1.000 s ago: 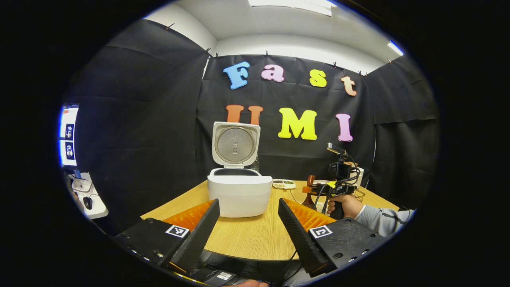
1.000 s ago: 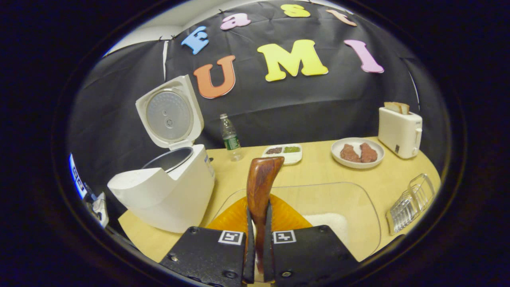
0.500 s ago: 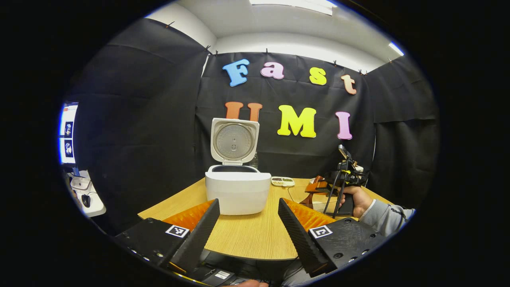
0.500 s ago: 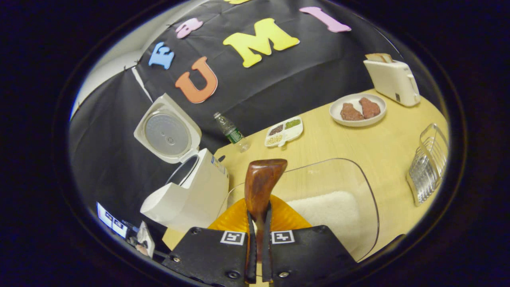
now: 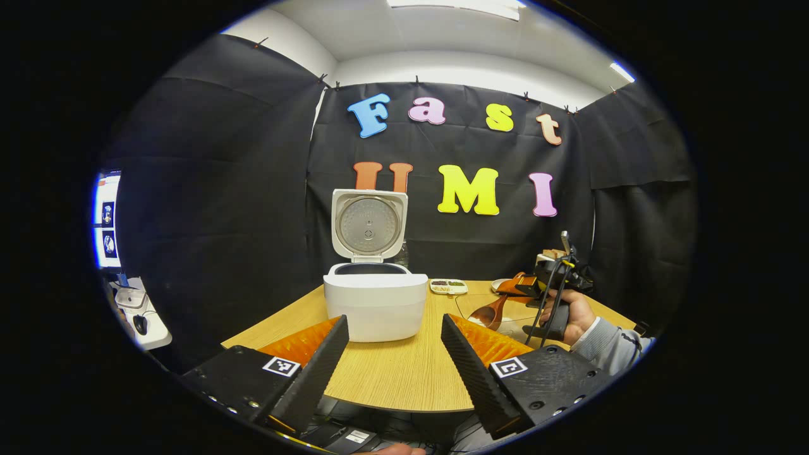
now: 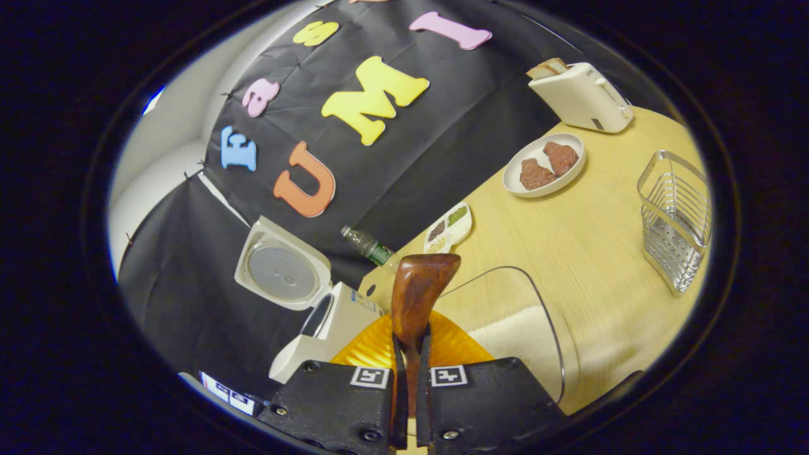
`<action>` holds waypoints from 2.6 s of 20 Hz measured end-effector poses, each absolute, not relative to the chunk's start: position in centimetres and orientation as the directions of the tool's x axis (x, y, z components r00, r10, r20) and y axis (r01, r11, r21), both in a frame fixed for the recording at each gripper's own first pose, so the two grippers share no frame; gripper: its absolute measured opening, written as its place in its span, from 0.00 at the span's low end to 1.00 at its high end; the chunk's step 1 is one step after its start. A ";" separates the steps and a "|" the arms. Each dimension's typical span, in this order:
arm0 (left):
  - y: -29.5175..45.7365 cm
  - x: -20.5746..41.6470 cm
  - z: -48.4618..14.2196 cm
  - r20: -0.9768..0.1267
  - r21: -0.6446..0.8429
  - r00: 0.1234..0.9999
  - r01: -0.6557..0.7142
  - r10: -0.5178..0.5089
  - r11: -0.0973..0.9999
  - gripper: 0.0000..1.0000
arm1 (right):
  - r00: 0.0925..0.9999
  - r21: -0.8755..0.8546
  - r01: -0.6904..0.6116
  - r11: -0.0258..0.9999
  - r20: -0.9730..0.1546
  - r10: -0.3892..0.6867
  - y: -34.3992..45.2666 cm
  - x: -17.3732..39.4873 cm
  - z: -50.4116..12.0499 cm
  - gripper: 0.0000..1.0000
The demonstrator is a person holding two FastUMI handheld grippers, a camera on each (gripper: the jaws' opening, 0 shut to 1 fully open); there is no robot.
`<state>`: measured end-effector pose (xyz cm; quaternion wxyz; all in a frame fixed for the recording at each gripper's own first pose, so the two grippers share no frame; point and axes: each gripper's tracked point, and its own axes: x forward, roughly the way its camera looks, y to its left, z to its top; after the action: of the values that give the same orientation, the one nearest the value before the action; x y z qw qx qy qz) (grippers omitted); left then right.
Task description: Close the left gripper, press the button to open the rice cooker; take a wooden spoon from the chopstick holder with the right hand, scoop a spoonful of rice and pour it into the rice cooker, then put the wooden spoon back into the chopstick holder.
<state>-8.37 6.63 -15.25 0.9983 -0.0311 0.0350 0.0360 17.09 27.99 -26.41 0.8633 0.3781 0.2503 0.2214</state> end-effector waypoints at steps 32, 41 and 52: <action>13.2 -6.5 -12.7 -0.072 -0.021 0.984 -0.164 0.162 0.986 0.94 | 0.768 0.797 -0.374 0.474 -0.020 0.640 46.0 22.7 -9.0 0.10; 16.2 -7.1 -13.2 -0.072 -0.031 0.971 -0.232 0.230 0.972 0.94 | 0.761 0.066 -0.633 0.771 -0.131 0.635 60.1 25.1 -11.7 0.10; 16.2 -6.4 -13.2 -0.076 -0.066 0.971 -0.233 0.228 0.970 0.94 | 0.768 -0.348 -0.620 0.703 -0.084 0.635 61.9 21.7 -12.2 0.11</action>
<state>-6.40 16.19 -13.20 0.9920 -0.0373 0.0341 0.1160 21.69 61.90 -12.17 0.9226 -0.1808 -0.0211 0.3401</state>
